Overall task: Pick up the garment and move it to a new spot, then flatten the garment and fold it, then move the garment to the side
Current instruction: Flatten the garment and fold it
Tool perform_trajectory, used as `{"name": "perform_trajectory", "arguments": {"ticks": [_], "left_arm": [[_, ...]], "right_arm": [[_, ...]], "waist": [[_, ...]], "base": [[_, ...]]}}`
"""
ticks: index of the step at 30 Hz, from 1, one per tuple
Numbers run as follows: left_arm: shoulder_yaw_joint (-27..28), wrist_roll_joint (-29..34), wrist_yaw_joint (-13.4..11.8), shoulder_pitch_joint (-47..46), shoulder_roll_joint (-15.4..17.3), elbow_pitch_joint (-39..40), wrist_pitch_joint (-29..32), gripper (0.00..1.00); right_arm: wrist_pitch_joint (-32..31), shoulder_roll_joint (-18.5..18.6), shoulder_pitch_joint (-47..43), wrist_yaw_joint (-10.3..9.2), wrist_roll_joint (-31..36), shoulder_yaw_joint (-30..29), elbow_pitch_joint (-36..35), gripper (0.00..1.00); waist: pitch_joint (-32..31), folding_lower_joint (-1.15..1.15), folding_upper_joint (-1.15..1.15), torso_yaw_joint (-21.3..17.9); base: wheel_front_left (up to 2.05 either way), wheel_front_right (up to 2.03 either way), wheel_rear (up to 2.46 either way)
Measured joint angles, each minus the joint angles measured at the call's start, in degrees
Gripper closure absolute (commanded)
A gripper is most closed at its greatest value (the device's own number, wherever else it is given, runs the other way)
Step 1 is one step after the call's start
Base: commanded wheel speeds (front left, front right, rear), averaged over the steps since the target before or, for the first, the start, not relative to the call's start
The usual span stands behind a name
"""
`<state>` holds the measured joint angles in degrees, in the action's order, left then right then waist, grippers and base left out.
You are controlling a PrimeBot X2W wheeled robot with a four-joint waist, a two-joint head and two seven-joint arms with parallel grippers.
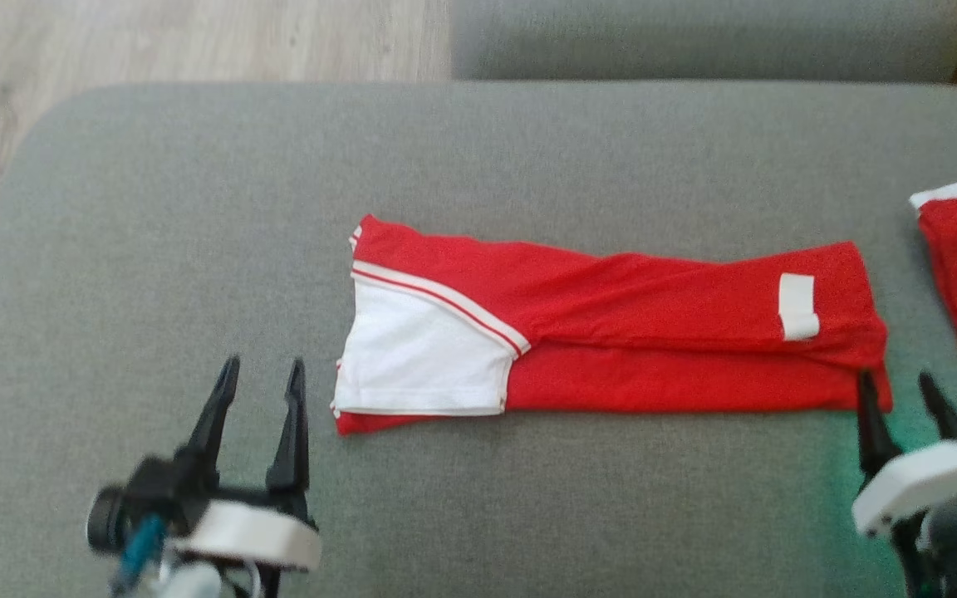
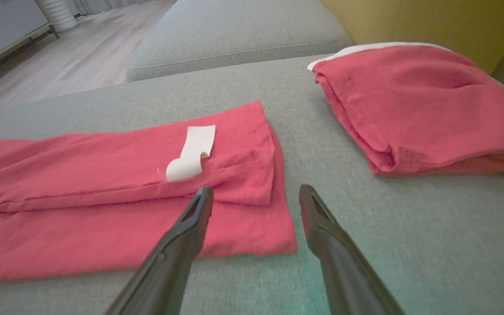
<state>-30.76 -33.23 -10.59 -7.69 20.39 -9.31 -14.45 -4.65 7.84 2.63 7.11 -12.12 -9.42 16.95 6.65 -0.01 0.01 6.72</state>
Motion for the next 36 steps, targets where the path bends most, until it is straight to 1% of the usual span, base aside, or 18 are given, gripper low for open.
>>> {"name": "perform_trajectory", "arguments": {"ticks": [4,7,10,13,16,22,23,29,30,31,33,35,36], "left_arm": [[4.4,5.9,-2.1,6.6,-3.7,3.3,0.0,0.00],[6.1,9.7,-2.5,10.3,-6.0,5.7,0.0,0.00],[6.9,13.0,-2.5,13.6,-7.3,7.3,0.0,0.00],[7.1,15.3,-1.9,16.4,-8.3,8.0,0.0,0.00],[7.2,17.2,-1.0,18.1,-8.7,8.3,0.0,0.00],[8.3,19.3,0.6,18.5,-10.3,8.5,0.0,0.00],[8.3,19.3,0.6,18.5,-10.3,8.5,0.0,0.00],[8.9,20.3,2.4,18.3,-11.4,8.3,0.0,0.00],[9.0,20.7,2.6,18.3,-11.6,8.2,0.0,0.00],[9.2,21.1,2.6,18.3,-11.8,8.1,0.0,0.00],[10.0,21.5,3.1,18.2,-12.1,8.0,0.0,0.00],[10.6,21.8,3.2,18.2,-12.2,7.8,0.0,0.00],[10.7,21.8,3.6,18.2,-12.3,7.7,0.0,0.00]], "right_arm": [[1.2,-1.6,-3.2,0.00,-1.1,-0.3,1.5,0.00],[1.6,-2.4,-4.3,0.00,-1.8,-0.9,2.6,0.00],[1.9,-2.8,-4.4,0.00,-1.9,-2.4,4.3,0.00],[1.9,-3.4,-3.5,0.00,-1.7,-4.8,6.7,0.00],[1.6,-3.5,-0.9,0.00,0.0,-8.6,9.8,0.00],[-0.5,-3.4,6.9,0.00,5.2,-16.1,17.6,0.00],[-0.5,-3.4,6.9,0.00,5.2,-16.1,17.6,0.00],[-2.5,-3.2,11.1,0.00,11.2,-22.9,26.8,0.00],[-2.9,-3.3,11.3,0.00,11.5,-23.3,28.1,0.09],[-2.9,-3.4,11.8,0.00,10.9,-23.4,28.9,0.47],[-4.1,-3.4,13.7,0.00,7.5,-23.3,30.8,1.00],[-4.4,-3.6,15.1,0.00,4.8,-21.5,31.7,1.00],[-3.6,-3.8,15.3,0.00,4.3,-20.5,31.8,1.00]], "waist": [[-3.2,0.00,0.00,0.2],[-5.1,-0.01,0.00,0.9],[-6.1,0.00,0.00,2.3],[-7.0,0.00,0.00,3.8],[-7.5,0.00,0.00,5.5],[-7.3,0.01,0.00,8.5],[-7.3,0.01,0.00,8.5],[-6.0,0.02,0.00,10.0],[-5.8,0.02,0.00,10.1],[-5.7,0.02,0.00,10.2],[-5.7,0.01,0.00,10.1],[-5.7,0.01,0.00,9.8],[-5.8,0.02,0.00,9.6]], "base": [[0.00,0.00,0.00],[0.00,0.00,0.00],[0.00,0.00,0.00],[0.00,0.00,0.00],[0.00,0.00,0.00],[0.00,0.00,0.00],[0.00,0.00,0.00],[0.00,0.00,0.00],[0.00,0.00,0.00],[0.00,0.00,0.00],[0.00,0.00,0.00],[0.00,0.00,0.00],[0.00,0.00,0.00]]}}
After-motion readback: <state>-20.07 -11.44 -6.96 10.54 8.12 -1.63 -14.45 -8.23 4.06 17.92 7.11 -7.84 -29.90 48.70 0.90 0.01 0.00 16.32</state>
